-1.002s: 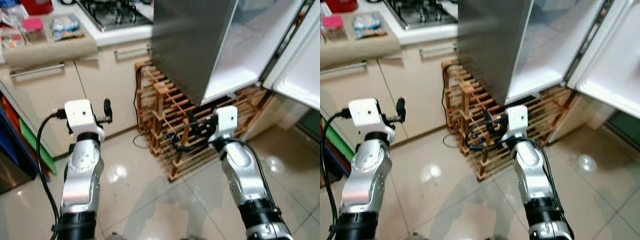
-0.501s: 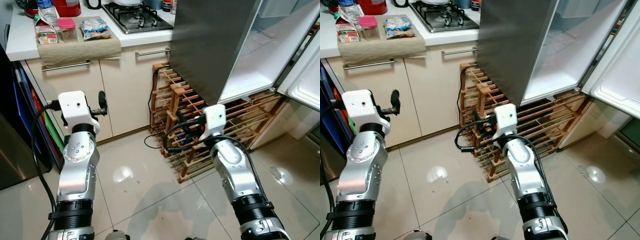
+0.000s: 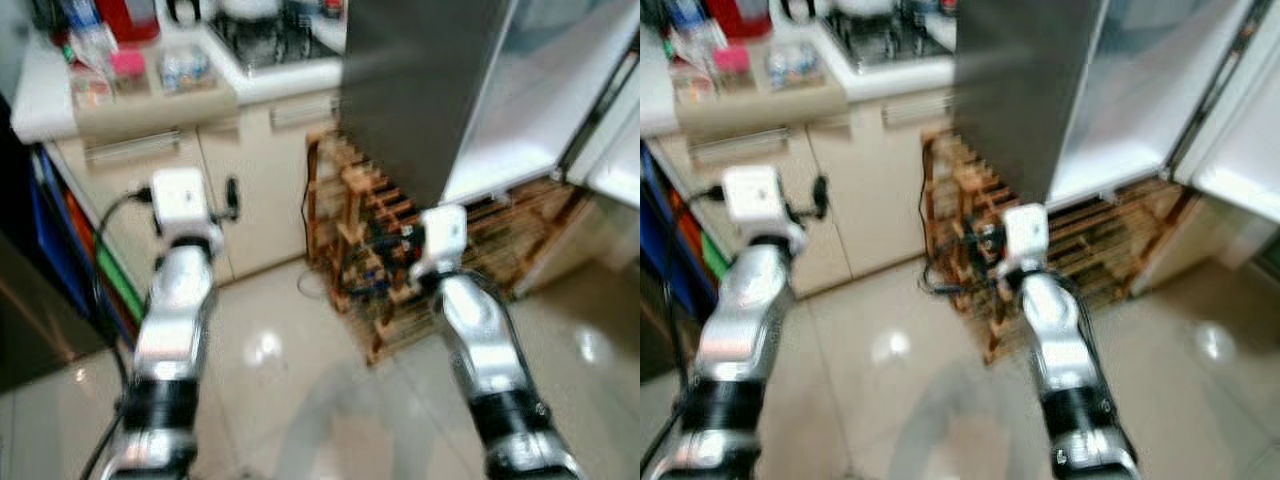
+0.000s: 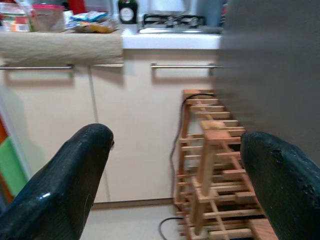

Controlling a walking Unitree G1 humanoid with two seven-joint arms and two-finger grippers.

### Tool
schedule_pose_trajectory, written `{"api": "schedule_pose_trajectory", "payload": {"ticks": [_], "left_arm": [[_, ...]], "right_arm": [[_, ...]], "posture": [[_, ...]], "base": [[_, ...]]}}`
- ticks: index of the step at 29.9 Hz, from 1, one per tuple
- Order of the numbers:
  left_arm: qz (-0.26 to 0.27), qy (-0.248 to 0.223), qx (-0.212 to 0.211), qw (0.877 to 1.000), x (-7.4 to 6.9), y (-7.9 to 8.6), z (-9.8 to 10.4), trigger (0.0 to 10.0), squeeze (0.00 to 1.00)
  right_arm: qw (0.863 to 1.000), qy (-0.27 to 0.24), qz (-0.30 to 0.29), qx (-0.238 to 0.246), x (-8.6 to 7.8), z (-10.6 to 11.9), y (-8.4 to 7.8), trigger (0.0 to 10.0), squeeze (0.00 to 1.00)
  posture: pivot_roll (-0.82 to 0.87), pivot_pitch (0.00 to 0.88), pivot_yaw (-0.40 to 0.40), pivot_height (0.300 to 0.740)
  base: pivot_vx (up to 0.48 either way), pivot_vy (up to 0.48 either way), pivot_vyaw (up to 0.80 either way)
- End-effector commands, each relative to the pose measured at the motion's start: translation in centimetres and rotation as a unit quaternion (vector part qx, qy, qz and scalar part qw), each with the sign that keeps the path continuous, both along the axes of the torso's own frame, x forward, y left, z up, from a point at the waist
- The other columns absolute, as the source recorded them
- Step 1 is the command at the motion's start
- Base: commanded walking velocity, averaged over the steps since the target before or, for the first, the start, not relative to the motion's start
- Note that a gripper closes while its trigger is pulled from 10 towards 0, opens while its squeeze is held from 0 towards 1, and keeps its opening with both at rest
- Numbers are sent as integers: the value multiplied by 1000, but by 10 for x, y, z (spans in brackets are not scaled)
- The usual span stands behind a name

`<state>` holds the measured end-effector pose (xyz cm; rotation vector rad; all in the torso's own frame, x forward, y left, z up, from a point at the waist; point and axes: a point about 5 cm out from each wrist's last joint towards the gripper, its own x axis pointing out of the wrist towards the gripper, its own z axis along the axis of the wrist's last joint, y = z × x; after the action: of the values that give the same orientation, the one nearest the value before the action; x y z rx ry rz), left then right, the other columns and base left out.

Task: Restocking fridge

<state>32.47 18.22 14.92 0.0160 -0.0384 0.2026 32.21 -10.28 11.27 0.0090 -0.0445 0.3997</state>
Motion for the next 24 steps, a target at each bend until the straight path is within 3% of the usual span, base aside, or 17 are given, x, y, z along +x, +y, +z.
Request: {"api": "schedule_pose_trajectory", "payload": {"ticks": [1, 10, 12, 15, 17, 21, 24], "left_arm": [[-10, -8, -4, 1000, 2, -11, 4, 10000, 0], [13, -21, -5, 1000, -5, -1, 4, 10000, 0], [27, -18, -9, 999, -6, 6, 2, 10000, 0], [44, -17, -11, 999, -10, 15, -1, 10000, 0], [58, -13, -20, 998, -12, 20, -3, 10000, 0], [55, -18, -8, 998, -10, 14, 0, 10000, 0], [40, -11, 0, 999, -7, 5, 0, 10000, 0]], "right_arm": [[1000, 3, -4, -1, 3, 0, -10, 10000, 0], [1000, 13, 20, -5, 6, -1, -4, 10000, 0], [1000, 5, -1, 10, 7, 1, -7, 10000, 0], [999, 18, -26, -7, 11, -3, -12, 10000, 0], [998, 35, -45, 18, 14, -6, -17, 10000, 0], [999, 29, -32, 15, 16, -2, -15, 10000, 0], [999, 26, -23, 13, 17, -1, -12, 10000, 0]], "posture": [[-51, 0, -6, 740], [-18, 0, -44, 740], [-11, 0, -49, 740], [2, 0, -55, 740], [3, 0, -55, 740], [7, 0, -53, 740], [7, 0, -50, 740]], "base": [[0, 0, 0], [0, 0, 0], [0, 0, 0], [0, 0, 0], [0, 240, 544], [0, 456, 622], [0, 0, 571]]}}
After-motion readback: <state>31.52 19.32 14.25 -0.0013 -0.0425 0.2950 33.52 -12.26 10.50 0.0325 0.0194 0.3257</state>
